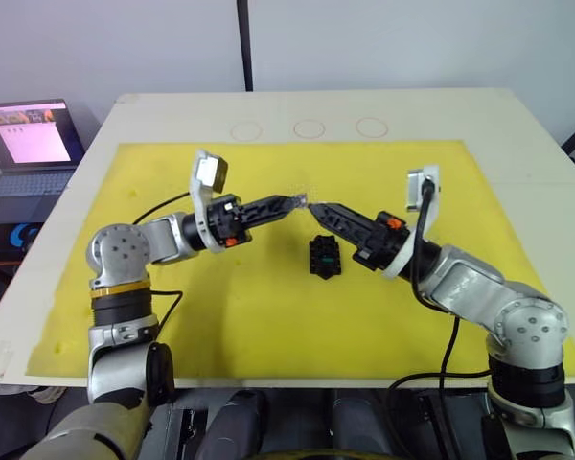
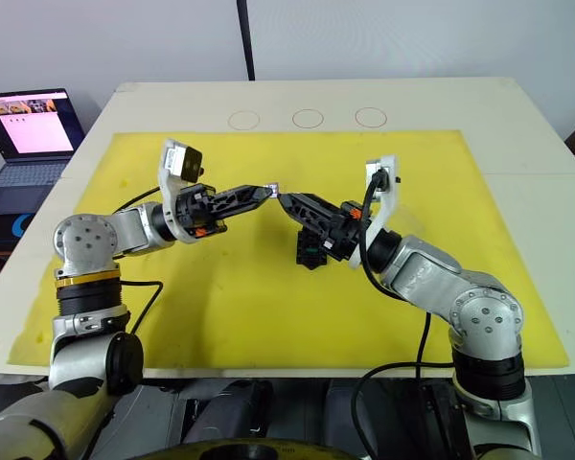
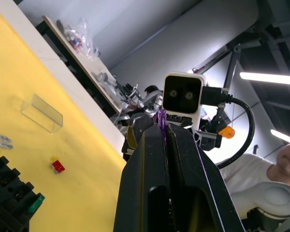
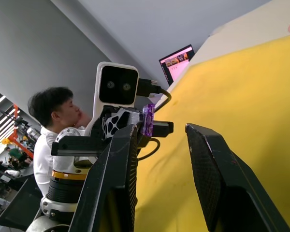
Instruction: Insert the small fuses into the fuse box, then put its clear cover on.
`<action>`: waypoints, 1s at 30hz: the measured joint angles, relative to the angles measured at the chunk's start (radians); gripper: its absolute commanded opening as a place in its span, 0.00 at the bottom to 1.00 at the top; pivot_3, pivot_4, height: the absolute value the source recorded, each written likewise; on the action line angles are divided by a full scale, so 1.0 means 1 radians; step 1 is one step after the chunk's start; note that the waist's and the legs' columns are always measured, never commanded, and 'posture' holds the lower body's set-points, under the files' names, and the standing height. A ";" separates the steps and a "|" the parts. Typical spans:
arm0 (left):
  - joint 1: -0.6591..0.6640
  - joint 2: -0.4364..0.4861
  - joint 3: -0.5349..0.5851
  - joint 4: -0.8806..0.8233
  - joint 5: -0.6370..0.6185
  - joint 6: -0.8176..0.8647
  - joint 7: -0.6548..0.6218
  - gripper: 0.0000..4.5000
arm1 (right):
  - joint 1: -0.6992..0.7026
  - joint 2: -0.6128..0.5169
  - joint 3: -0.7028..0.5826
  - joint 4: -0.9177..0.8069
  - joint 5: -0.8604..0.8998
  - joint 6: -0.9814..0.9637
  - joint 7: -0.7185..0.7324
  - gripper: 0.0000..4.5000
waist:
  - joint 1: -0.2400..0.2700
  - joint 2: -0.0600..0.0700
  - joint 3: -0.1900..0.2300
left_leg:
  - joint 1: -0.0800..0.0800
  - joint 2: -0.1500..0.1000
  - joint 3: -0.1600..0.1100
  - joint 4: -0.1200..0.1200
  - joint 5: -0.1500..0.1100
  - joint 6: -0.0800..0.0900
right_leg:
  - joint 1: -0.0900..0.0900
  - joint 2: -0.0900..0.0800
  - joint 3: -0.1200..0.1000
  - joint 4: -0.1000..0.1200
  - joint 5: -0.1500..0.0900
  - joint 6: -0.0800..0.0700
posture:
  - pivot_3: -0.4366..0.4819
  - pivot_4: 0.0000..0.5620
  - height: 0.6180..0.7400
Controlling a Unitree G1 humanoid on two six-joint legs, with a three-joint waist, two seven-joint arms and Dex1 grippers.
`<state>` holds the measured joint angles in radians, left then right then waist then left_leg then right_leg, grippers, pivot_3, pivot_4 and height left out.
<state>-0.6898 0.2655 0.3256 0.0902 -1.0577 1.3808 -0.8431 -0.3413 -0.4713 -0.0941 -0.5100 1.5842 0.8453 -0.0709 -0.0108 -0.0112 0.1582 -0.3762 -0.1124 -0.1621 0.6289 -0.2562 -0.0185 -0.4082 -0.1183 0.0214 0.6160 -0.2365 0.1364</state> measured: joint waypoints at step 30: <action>0.022 -0.003 -0.027 0.006 -0.088 -0.021 0.060 0.00 | -0.001 0.010 0.039 0.000 0.041 -0.048 -0.022 0.06 | 0.000 0.000 0.000 | 0.000 0.000 0.000 -0.001 0.000 0.000 | 0.000 0.000 0.000 -0.001 0.000 0.000 | 0.48 0.27 1.00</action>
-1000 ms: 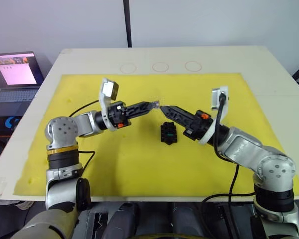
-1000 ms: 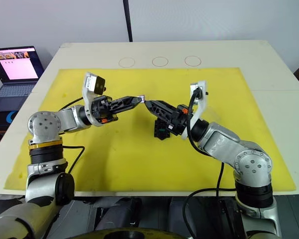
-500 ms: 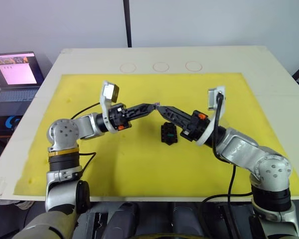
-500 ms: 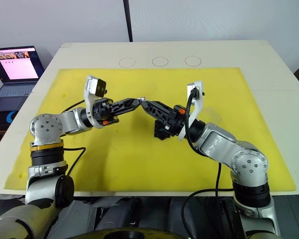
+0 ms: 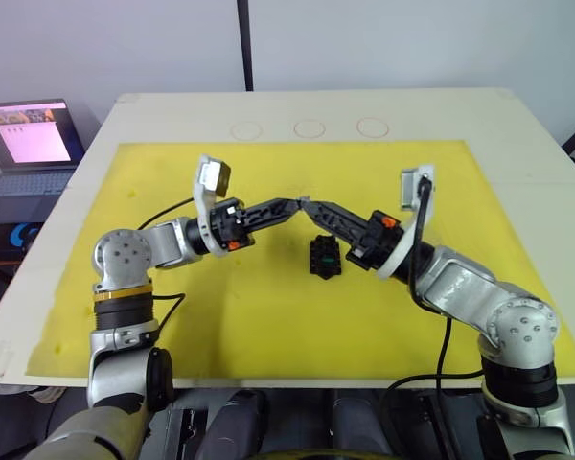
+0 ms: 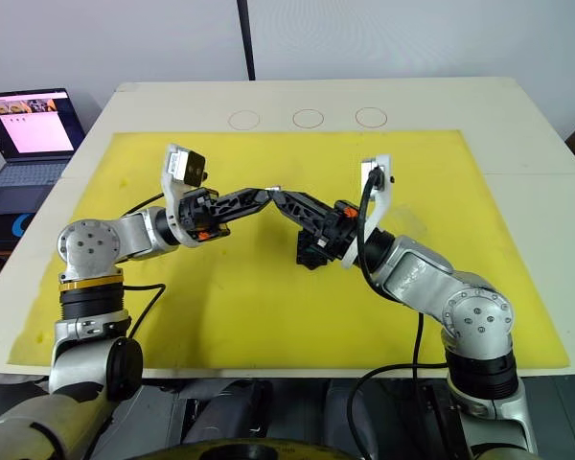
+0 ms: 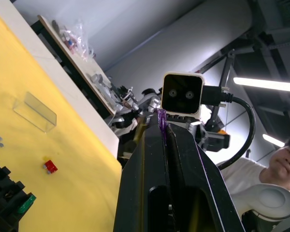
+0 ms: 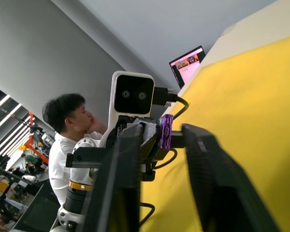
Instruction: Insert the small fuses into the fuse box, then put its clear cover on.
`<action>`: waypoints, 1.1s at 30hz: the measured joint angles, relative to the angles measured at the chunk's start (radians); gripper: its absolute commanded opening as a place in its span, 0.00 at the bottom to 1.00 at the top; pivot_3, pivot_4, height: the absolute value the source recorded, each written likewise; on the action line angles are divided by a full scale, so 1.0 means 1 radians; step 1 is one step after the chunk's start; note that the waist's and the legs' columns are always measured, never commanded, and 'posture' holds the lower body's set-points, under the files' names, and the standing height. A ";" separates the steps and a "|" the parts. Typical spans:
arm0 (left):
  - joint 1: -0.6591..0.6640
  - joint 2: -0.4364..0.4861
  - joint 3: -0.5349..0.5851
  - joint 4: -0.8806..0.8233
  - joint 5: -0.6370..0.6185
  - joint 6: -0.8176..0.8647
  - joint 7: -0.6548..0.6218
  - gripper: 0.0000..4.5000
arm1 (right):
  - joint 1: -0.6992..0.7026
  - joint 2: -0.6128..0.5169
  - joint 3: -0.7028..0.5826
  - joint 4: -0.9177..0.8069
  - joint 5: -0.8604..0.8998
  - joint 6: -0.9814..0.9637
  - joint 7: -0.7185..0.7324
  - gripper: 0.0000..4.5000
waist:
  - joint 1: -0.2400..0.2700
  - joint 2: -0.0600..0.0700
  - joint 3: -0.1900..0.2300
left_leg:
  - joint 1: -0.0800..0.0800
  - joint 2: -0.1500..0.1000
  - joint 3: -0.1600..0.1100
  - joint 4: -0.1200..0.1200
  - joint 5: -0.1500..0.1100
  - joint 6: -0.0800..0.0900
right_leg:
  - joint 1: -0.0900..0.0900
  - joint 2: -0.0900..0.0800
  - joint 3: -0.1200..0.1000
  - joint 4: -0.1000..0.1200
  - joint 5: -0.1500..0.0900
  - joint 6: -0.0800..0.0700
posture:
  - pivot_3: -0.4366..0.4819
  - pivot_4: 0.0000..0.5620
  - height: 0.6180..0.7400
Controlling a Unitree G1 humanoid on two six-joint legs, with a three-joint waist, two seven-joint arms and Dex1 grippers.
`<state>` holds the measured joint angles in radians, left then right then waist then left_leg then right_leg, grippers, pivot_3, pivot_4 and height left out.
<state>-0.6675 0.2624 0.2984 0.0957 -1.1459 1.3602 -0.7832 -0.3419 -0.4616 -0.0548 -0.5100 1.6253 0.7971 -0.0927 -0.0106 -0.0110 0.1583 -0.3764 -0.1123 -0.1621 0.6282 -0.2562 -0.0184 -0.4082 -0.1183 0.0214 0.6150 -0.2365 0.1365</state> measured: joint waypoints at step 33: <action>0.169 0.263 -0.438 -0.129 0.572 -0.908 -0.497 0.98 | -0.344 -0.620 0.332 0.125 -0.769 0.006 0.834 0.00 | 0.003 0.003 0.005 | -0.015 0.002 0.008 0.002 -0.001 0.001 | -0.015 -0.001 0.000 -0.004 0.000 -0.001 | 0.48 0.27 1.00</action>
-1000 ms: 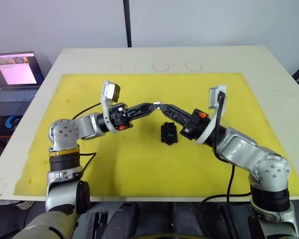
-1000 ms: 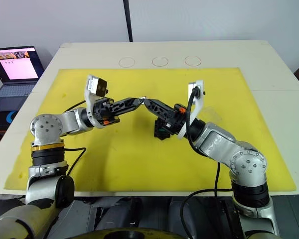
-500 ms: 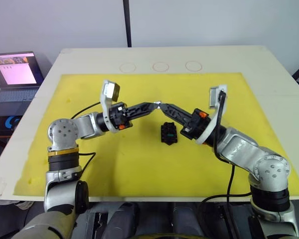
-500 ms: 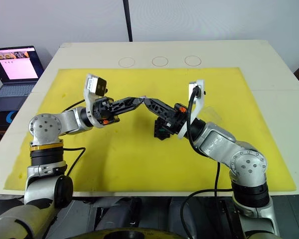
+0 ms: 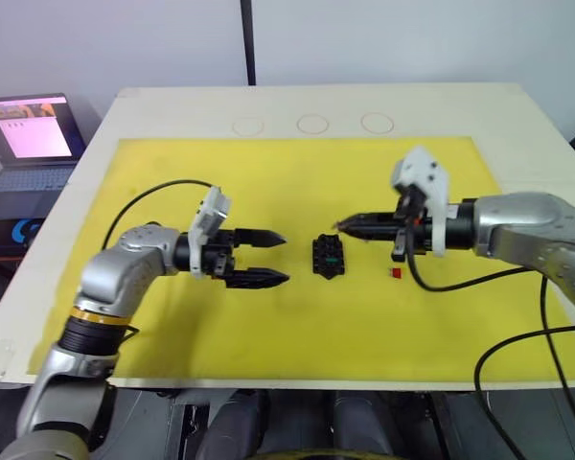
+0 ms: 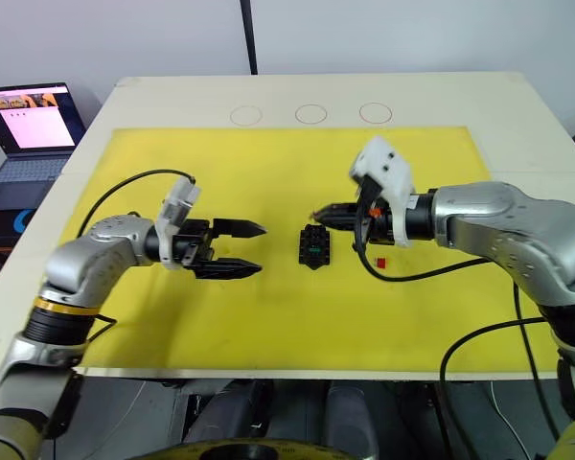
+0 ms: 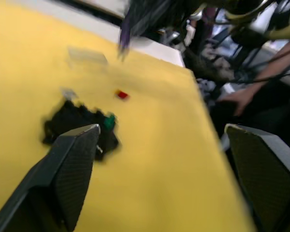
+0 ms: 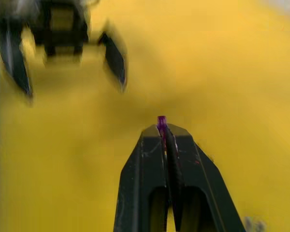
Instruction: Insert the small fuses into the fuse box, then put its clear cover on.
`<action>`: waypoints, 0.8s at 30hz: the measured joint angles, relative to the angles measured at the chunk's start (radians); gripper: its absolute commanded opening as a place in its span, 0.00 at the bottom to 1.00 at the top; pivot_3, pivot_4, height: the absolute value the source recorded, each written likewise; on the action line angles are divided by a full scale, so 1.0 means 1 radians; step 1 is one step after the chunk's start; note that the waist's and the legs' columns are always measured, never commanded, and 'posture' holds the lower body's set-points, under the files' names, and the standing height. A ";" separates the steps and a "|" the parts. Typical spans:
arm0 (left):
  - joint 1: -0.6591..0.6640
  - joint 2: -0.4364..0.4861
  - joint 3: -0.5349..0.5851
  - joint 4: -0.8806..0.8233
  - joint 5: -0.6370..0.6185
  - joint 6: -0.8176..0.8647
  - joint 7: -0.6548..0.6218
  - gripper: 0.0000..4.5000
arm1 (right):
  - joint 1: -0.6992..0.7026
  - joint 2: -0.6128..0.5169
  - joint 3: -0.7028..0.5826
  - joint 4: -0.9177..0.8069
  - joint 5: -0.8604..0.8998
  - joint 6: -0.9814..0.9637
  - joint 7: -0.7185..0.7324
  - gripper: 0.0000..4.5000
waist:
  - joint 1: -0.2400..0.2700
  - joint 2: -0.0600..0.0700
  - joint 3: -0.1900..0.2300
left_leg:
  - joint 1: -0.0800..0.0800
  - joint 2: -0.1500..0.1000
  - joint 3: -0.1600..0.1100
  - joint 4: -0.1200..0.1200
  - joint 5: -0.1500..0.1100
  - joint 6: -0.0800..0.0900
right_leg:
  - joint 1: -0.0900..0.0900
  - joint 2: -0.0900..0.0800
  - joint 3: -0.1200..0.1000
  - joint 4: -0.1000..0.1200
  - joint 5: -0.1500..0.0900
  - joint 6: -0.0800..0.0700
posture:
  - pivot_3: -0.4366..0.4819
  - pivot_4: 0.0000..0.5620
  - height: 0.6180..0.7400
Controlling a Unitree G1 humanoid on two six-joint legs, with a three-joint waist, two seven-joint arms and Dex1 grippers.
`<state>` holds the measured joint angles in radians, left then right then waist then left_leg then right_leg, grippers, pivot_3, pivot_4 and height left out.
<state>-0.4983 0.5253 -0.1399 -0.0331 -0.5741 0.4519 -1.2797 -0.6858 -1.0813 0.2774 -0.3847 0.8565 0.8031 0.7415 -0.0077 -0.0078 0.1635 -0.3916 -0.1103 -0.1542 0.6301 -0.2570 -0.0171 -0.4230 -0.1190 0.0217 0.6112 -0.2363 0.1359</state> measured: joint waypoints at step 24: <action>-0.017 -0.185 -0.054 0.295 0.309 -0.472 0.106 0.98 | -0.145 0.194 0.146 0.180 -0.560 -0.132 0.388 0.00 | -0.001 0.000 0.000 | 0.000 0.002 0.004 0.000 0.000 -0.001 | -0.003 0.001 0.002 0.003 0.002 -0.001 | 0.48 0.27 1.00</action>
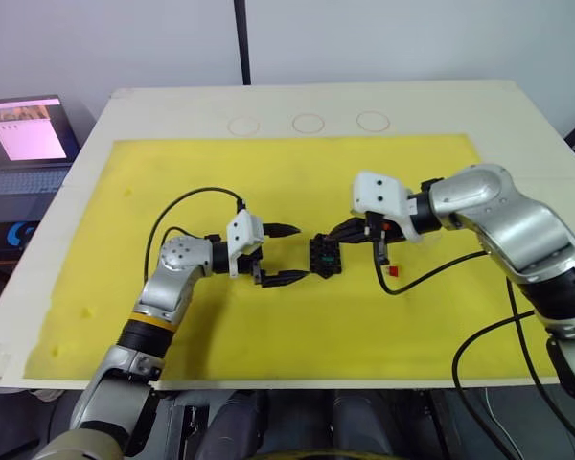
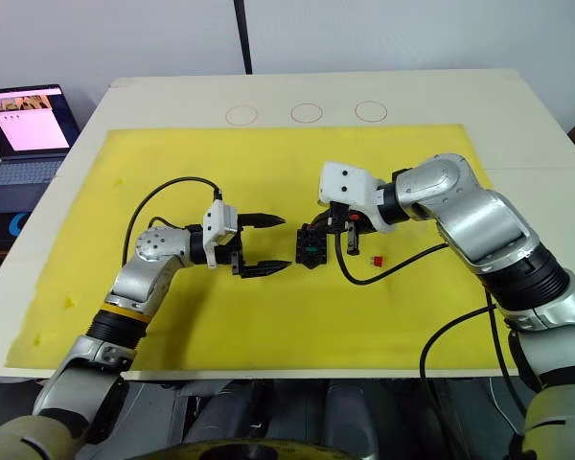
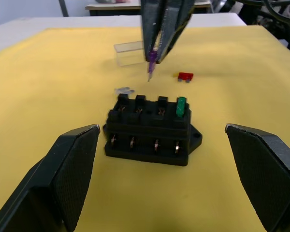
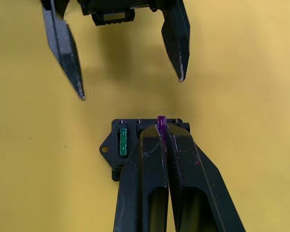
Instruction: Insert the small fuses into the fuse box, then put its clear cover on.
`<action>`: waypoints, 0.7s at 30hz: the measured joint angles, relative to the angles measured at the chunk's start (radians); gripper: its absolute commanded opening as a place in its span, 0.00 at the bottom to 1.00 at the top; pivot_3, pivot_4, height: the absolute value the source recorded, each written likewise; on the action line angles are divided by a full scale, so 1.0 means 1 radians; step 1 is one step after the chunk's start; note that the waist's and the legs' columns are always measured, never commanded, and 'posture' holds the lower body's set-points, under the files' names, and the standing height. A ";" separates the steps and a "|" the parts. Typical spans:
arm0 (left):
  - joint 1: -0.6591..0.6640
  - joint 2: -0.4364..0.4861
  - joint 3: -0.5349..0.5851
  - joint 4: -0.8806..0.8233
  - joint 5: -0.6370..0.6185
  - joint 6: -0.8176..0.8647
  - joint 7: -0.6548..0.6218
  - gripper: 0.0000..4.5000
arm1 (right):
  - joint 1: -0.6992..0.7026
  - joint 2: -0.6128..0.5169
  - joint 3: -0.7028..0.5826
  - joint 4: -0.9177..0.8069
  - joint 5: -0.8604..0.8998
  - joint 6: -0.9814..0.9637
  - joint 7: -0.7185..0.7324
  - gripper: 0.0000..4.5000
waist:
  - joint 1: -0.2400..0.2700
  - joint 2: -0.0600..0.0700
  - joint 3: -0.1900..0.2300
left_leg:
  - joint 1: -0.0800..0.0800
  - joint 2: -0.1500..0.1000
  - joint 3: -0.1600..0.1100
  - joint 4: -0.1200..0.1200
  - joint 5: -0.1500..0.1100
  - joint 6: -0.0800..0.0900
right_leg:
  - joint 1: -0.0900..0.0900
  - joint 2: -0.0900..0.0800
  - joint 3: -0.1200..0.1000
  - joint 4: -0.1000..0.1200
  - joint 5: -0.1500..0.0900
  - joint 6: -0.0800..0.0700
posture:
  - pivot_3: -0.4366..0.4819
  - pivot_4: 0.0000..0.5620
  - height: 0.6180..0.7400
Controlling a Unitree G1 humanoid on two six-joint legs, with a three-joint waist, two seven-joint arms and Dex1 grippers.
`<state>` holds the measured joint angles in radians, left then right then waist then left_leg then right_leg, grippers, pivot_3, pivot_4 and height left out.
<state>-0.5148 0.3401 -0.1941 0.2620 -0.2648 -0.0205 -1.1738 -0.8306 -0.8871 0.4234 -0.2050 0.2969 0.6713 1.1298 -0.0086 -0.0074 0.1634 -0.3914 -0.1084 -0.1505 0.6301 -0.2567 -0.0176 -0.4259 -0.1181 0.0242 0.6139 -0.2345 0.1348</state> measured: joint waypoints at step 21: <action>-0.005 -0.019 -0.020 0.015 0.018 -0.009 0.020 0.98 | 0.010 0.055 0.002 0.034 -0.109 -0.003 0.090 0.00 | -0.002 0.000 0.000 | 0.000 0.000 0.000 0.000 0.002 -0.003 | 0.000 0.000 0.000 0.001 0.000 0.000 | 0.48 0.27 1.00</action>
<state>-0.5195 0.3212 -0.2140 0.2770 -0.2464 -0.0300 -1.1538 -0.8205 -0.8321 0.4258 -0.1714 0.1882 0.6686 1.2200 -0.0102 -0.0074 0.1634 -0.3914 -0.1086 -0.1505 0.6306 -0.2549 -0.0207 -0.4260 -0.1181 0.0242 0.6148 -0.2344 0.1348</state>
